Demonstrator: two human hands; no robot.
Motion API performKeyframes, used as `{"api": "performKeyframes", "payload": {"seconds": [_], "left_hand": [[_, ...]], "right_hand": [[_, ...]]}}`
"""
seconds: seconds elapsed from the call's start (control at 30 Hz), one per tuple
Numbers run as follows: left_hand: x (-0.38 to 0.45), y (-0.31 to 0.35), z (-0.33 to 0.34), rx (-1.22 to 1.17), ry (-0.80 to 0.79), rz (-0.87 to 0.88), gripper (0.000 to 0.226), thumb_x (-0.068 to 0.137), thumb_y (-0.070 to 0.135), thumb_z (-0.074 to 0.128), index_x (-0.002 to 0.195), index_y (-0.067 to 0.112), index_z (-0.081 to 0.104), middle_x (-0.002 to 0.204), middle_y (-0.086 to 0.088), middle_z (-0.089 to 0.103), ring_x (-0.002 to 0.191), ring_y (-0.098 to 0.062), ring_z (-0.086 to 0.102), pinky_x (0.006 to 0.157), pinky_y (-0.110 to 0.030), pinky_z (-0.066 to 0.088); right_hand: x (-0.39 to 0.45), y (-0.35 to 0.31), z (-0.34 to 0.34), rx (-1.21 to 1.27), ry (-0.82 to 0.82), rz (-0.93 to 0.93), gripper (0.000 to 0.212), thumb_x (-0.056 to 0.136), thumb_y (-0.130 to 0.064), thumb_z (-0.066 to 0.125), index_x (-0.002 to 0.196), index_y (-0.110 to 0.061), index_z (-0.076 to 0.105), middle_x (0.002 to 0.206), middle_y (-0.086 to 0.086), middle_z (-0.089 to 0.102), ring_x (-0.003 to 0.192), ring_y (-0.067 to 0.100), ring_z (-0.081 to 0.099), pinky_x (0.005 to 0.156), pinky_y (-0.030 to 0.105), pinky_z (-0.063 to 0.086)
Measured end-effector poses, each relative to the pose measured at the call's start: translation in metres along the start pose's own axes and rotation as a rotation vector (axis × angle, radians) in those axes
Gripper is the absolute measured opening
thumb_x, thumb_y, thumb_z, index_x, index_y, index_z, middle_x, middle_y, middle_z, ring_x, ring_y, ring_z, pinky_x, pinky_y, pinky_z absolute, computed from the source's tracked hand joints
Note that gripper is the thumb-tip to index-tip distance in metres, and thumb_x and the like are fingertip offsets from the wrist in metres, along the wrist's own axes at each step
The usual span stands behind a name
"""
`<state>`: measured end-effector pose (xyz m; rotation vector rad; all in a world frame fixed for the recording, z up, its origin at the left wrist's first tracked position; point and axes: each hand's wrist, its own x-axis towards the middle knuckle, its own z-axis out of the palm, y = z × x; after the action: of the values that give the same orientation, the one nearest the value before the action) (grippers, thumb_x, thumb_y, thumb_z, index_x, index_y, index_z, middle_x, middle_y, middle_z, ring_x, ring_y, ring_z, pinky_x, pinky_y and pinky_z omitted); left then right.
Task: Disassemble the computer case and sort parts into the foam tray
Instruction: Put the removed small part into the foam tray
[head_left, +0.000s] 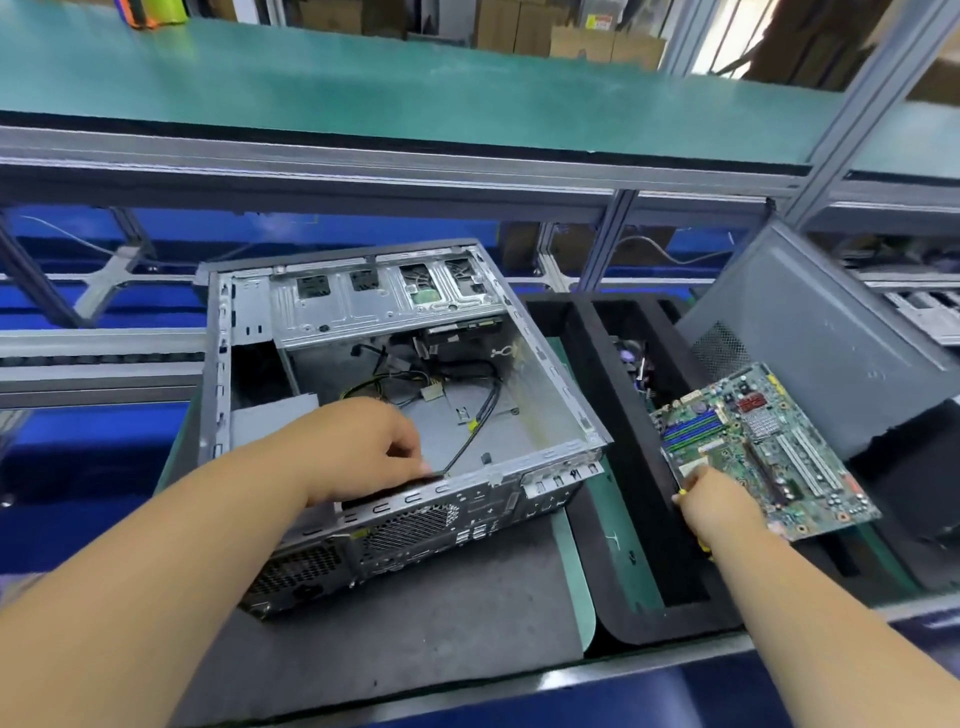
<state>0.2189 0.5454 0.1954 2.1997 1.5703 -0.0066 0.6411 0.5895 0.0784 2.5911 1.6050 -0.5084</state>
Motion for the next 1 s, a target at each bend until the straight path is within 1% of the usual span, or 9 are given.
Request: {"api": "performKeyframes", "payload": {"seconds": [0.2,0.37,0.47,0.57,0.63,0.7,0.77,0.83,1.0], "left_hand": [[-0.002,-0.006,0.005,-0.046,-0.033,0.04,0.025,0.089,0.054,0.057,0.076,0.035,0.065,0.071,0.017,0.063,0.067,0.001,0.057,0.061,-0.021,0.042],[-0.001,-0.006,0.007,-0.085,-0.097,0.053,0.026,0.09,0.051,0.058,0.074,0.032,0.065,0.066,0.015,0.062,0.061,0.0,0.053,0.062,-0.023,0.044],[0.001,-0.006,0.005,-0.07,-0.082,0.049,0.024,0.088,0.052,0.059,0.081,0.03,0.067,0.075,0.013,0.066,0.07,-0.003,0.058,0.068,-0.026,0.05],[0.0,-0.008,0.002,-0.082,0.006,0.042,0.021,0.088,0.048,0.061,0.077,0.032,0.066,0.077,0.013,0.065,0.073,-0.004,0.058,0.068,-0.027,0.05],[-0.002,-0.009,0.0,-0.092,0.063,0.031,0.021,0.09,0.046,0.06,0.073,0.033,0.063,0.078,0.012,0.064,0.074,-0.007,0.058,0.068,-0.028,0.049],[-0.004,-0.01,-0.001,-0.096,0.118,0.012,0.023,0.09,0.045,0.06,0.07,0.034,0.06,0.08,0.011,0.064,0.077,-0.009,0.058,0.07,-0.03,0.051],[-0.007,-0.011,-0.004,-0.108,0.165,-0.006,0.025,0.091,0.045,0.059,0.07,0.032,0.06,0.081,0.009,0.064,0.076,-0.011,0.059,0.071,-0.033,0.053],[-0.01,-0.011,-0.006,-0.119,0.192,-0.021,0.023,0.091,0.045,0.059,0.075,0.03,0.065,0.08,0.008,0.065,0.075,-0.011,0.059,0.07,-0.033,0.053],[-0.02,-0.013,-0.01,-0.124,0.218,-0.068,0.022,0.091,0.045,0.059,0.078,0.029,0.066,0.081,0.009,0.064,0.077,-0.011,0.059,0.07,-0.033,0.053]], "right_hand": [[-0.004,-0.001,-0.006,0.008,-0.036,0.011,0.024,0.093,-0.029,0.065,0.105,-0.01,0.056,0.102,0.014,0.066,0.086,0.031,0.061,0.07,0.033,0.045],[-0.009,-0.006,-0.017,0.058,-0.111,0.043,0.041,0.096,-0.031,0.062,0.127,-0.005,0.056,0.113,0.017,0.065,0.1,0.033,0.061,0.082,0.036,0.048],[-0.02,-0.02,-0.033,0.158,-0.063,0.043,0.048,0.097,-0.03,0.061,0.137,-0.005,0.05,0.121,0.02,0.064,0.1,0.034,0.063,0.084,0.038,0.049],[-0.039,-0.054,-0.058,0.248,0.13,-0.12,0.039,0.096,-0.03,0.058,0.13,-0.012,0.058,0.119,0.01,0.065,0.097,0.03,0.063,0.083,0.038,0.049],[-0.056,-0.088,-0.078,0.304,0.28,-0.292,0.029,0.094,-0.03,0.059,0.121,-0.018,0.064,0.115,0.004,0.066,0.099,0.026,0.061,0.084,0.036,0.047],[-0.076,-0.127,-0.096,0.33,0.352,-0.49,0.021,0.093,-0.028,0.06,0.111,-0.022,0.067,0.105,-0.002,0.066,0.093,0.02,0.061,0.081,0.033,0.045],[-0.094,-0.163,-0.108,0.274,0.314,-0.688,0.014,0.092,-0.028,0.061,0.104,-0.025,0.068,0.098,-0.01,0.065,0.087,0.013,0.059,0.076,0.028,0.041],[-0.107,-0.191,-0.111,0.19,0.172,-0.839,0.01,0.092,-0.029,0.062,0.099,-0.027,0.069,0.093,-0.017,0.064,0.086,0.007,0.059,0.075,0.028,0.043],[-0.109,-0.229,-0.096,-0.162,-0.174,-0.984,0.01,0.092,-0.033,0.065,0.101,-0.034,0.068,0.094,-0.018,0.064,0.092,0.006,0.061,0.083,0.029,0.05]]}}
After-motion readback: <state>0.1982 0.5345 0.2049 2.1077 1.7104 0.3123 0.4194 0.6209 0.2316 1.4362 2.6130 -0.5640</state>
